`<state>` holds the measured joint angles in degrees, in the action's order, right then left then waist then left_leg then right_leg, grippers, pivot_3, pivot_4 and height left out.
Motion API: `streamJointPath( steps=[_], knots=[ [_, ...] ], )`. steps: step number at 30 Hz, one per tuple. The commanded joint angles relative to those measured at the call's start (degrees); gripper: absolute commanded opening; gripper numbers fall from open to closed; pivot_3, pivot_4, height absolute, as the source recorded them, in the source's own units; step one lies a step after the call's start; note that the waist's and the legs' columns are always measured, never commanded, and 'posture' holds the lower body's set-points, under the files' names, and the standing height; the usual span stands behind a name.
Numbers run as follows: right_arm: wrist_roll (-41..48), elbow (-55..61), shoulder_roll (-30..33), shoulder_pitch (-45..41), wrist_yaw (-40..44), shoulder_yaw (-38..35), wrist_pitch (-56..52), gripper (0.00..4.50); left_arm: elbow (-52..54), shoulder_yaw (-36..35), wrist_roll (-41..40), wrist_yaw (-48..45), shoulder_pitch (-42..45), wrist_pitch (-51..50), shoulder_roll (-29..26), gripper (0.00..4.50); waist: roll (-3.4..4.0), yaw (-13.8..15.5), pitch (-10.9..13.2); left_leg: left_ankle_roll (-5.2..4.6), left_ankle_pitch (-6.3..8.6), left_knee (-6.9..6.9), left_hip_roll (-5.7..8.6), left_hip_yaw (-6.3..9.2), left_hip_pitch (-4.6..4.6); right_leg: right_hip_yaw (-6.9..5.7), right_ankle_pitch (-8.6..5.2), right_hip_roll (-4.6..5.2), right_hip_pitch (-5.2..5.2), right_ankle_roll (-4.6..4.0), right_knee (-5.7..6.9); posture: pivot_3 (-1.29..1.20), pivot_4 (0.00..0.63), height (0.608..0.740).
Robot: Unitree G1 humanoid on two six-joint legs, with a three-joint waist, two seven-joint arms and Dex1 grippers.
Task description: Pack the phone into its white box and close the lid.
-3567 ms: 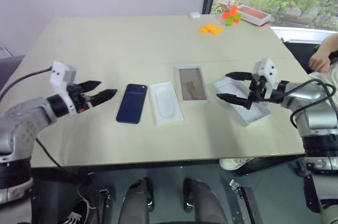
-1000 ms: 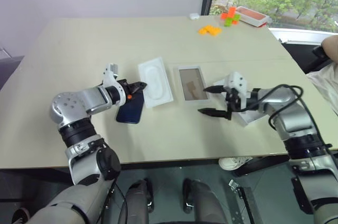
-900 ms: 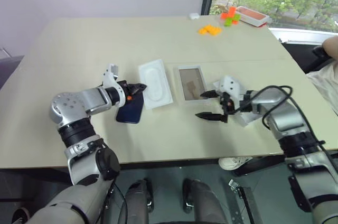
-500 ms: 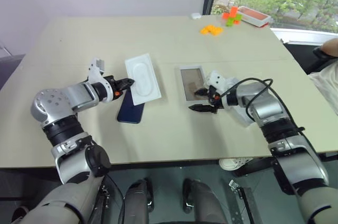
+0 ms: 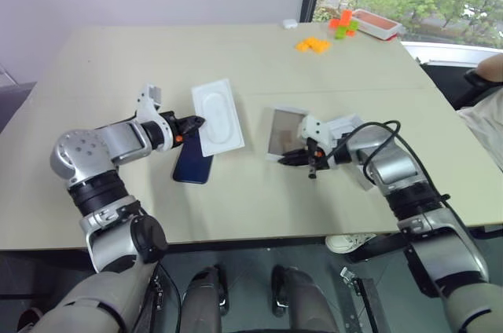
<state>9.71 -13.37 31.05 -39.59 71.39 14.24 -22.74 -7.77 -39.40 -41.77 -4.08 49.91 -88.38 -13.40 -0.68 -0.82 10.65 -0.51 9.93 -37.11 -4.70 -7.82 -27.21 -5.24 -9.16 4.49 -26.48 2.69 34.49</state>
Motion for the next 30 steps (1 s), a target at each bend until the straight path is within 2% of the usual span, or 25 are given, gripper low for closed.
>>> streamJointPath(
  steps=[1, 4, 9, 12, 17, 21, 24, 30],
  knots=[
    [2.9, 9.2, 1.7, 2.7, 1.1, -1.5, -1.4, 0.04, 1.1, 0.0, -0.5, -0.8, 1.3, 1.0, -0.7, 0.0, 0.0, 0.0, 0.0, 0.0, 0.0, 0.0, 0.0, 0.01, 0.0, 0.0, 0.0, 0.0, 0.0, 0.0, 0.0, 0.0, 0.15, 0.74],
    [2.7, 13.0, 2.4, 5.5, 0.5, -0.3, -2.3, 0.04, 0.6, 0.2, -0.4, -0.6, 1.8, 1.1, -0.2, 0.0, 0.0, 0.1, 0.0, 0.0, 0.0, -0.01, 0.0, 0.0, 0.0, 0.0, -0.01, 0.02, 0.0, 0.01, -0.03, 0.0, 0.15, 0.74],
    [2.5, 15.5, -0.9, 7.0, -3.4, 1.8, -5.4, 0.04, 0.0, 1.8, 0.0, -0.4, 2.2, 0.8, 1.1, 0.0, 0.0, 0.0, 0.0, 0.0, 0.01, 0.0, 0.0, 0.02, -0.01, 0.0, -0.05, 0.04, -0.01, 0.07, -0.08, 0.0, 0.15, 0.74],
    [2.4, 15.4, -2.2, 6.9, -5.0, 1.9, -5.1, 0.79, 0.3, 2.0, 0.0, 0.1, 2.6, -0.2, 2.1, 0.0, 0.0, 0.0, 0.0, 0.01, 0.01, 0.02, 0.0, 0.03, -0.01, 0.0, -0.04, 0.03, -0.04, 0.05, -0.07, 0.0, 0.15, 0.74],
    [3.9, 17.0, 0.8, 6.6, -2.7, 1.4, -8.1, 3.26, 0.3, 3.3, -0.8, 0.3, 2.1, -3.7, 3.4, 0.0, 0.0, 0.2, 0.0, 0.0, 0.01, 0.02, 0.01, 0.02, -0.06, 0.0, -0.03, 0.05, -0.06, 0.03, -0.1, 0.0, 0.15, 0.74],
    [8.0, 17.2, 4.1, 5.0, 0.5, -2.1, -10.7, 3.26, 0.9, 5.3, -0.9, 0.8, 0.8, -4.1, 4.9, 0.0, -0.01, 0.2, 0.0, 0.0, 0.01, 0.02, 0.01, 0.02, -0.07, 0.0, 0.05, 0.04, -0.03, -0.1, -0.19, 0.0, 0.15, 0.74],
    [10.5, 15.3, 9.1, 3.7, 3.1, -4.8, -14.9, 3.26, 3.4, 10.0, -0.4, -0.7, -0.4, -3.7, 6.0, 0.0, -0.02, 0.2, 0.0, 0.0, 0.01, 0.02, 0.02, 0.02, -0.08, 0.0, 0.05, 0.05, -0.04, -0.1, -0.19, 0.0, 0.15, 0.74],
    [10.1, 8.8, 12.4, 3.0, 2.2, -8.7, -11.1, 3.26, 4.0, 14.0, 0.7, -1.8, -1.0, -2.6, 8.0, 0.0, -0.04, 0.0, 0.0, 0.0, 0.02, 0.04, 0.02, 0.04, -0.09, -0.01, -0.06, 0.03, -0.04, 0.08, -0.24, 0.0, 0.15, 0.74]
  ],
)
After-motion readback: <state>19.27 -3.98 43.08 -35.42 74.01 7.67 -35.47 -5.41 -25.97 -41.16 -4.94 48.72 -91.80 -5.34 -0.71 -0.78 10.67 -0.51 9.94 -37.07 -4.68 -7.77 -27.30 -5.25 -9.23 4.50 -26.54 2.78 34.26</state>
